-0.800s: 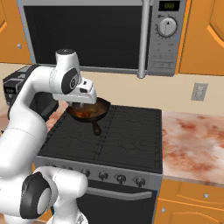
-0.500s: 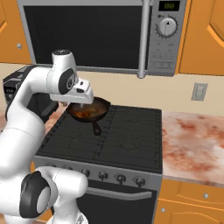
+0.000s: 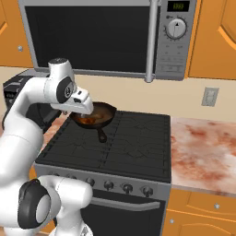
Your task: Take the chicken drumsticks from the pan and place one on each plate on the dining counter.
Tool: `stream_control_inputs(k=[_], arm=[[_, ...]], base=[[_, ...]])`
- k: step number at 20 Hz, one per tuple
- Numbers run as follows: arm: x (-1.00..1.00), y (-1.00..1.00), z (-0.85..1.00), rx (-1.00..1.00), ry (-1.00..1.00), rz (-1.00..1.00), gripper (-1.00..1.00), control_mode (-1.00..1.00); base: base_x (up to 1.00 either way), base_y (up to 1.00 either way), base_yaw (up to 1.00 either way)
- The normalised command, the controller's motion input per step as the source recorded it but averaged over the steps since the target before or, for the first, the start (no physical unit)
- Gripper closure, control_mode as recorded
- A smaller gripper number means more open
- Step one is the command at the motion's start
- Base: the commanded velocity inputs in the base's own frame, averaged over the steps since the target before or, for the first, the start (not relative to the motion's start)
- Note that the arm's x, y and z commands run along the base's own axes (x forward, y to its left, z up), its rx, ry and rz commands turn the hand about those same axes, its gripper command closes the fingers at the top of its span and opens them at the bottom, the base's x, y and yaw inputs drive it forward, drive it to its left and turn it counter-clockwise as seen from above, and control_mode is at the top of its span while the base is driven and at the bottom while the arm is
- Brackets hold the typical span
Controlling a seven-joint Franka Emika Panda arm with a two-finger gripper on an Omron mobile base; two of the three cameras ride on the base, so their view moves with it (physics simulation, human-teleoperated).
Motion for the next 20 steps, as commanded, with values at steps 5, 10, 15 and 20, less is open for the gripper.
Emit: stream_control_inputs(k=[5,10,15,20], arm=[[0.43,0.08,-0.3,0.0,-0.01,-0.19,-1.0,-1.0],[0.7,0.22,-0.3,0.0,-0.07,-0.16,-1.0,-1.0],[0.66,0.05,-0.24,0.0,-0.13,-0.12,-1.0,-1.0],[0.56,0.0,-0.24,0.0,-0.05,-0.09,-1.0,-1.0]], base=[[0.0,0.0,0.0],[0.0,0.0,0.0],[0.0,0.0,0.0],[0.0,0.0,0.0]])
